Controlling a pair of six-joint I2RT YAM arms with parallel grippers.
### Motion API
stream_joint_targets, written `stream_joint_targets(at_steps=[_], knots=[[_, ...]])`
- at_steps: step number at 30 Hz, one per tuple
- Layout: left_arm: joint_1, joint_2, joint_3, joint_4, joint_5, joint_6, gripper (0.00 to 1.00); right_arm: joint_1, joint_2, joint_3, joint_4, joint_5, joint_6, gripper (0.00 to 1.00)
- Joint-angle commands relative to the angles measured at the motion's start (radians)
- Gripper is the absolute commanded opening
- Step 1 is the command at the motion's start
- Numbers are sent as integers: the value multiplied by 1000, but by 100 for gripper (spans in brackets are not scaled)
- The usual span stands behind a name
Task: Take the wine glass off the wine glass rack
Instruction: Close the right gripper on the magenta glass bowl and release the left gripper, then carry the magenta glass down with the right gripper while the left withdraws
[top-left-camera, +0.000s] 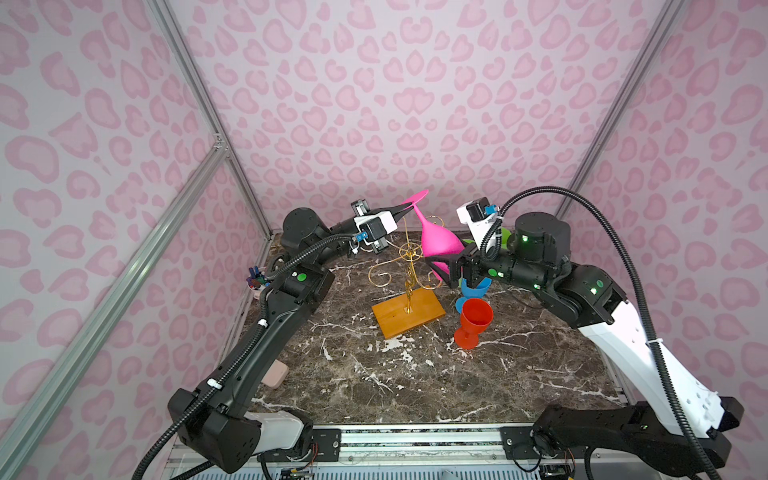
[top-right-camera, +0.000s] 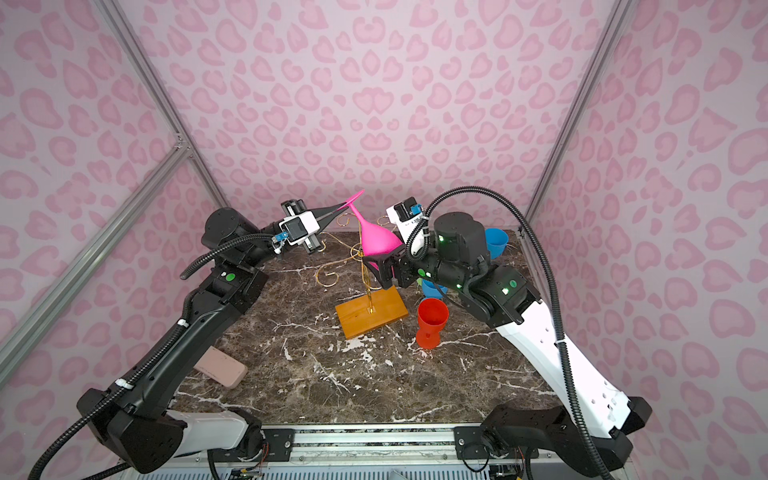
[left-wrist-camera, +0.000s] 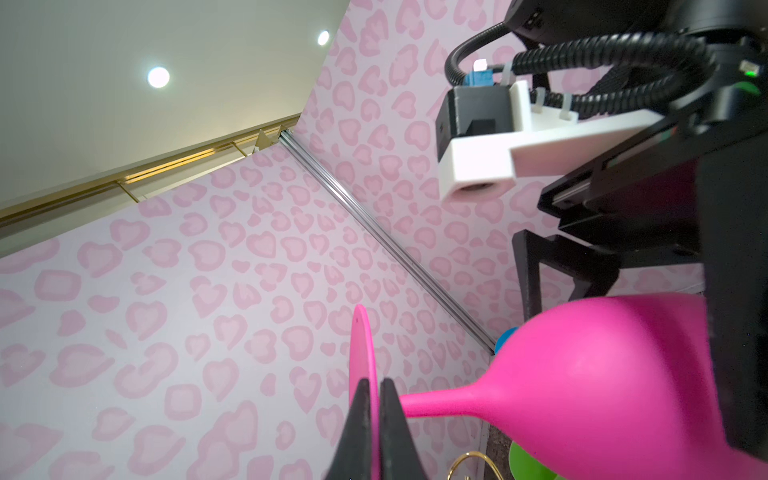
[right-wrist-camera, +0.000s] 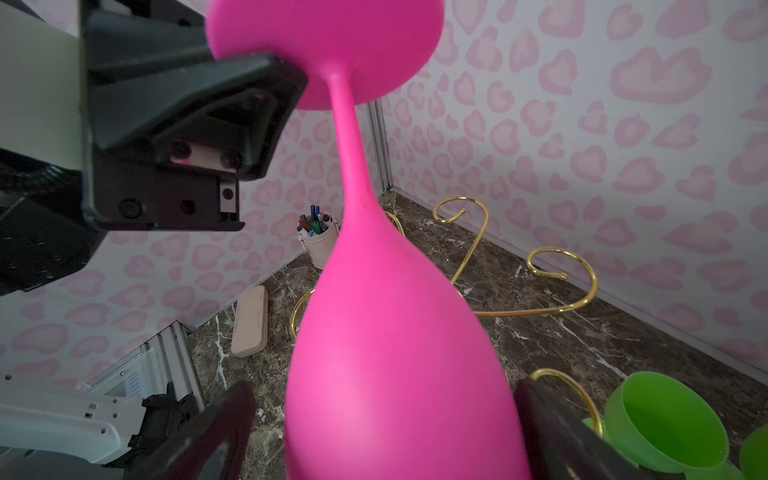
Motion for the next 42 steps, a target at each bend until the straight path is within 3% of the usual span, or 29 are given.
stream_joint_targets(at_steps=[1, 8, 12, 16, 25, 42], knots=[[12, 3, 17, 56, -51, -101, 3, -17, -49, -36, 72, -16, 4, 98], [48, 19, 33, 84, -89, -314, 3, -102, -202, -140, 115, -53, 17, 97], [79, 29, 44, 111, -91, -482, 3, -150, -286, -228, 145, -62, 24, 87], [91, 25, 43, 122, -82, -589, 3, -188, -353, -306, 203, -77, 48, 71], [90, 21, 14, 127, -77, -694, 3, -196, -338, -360, 363, -152, 120, 62], [91, 15, -13, 139, -76, -755, 3, -183, -177, -335, 568, -215, 230, 48]])
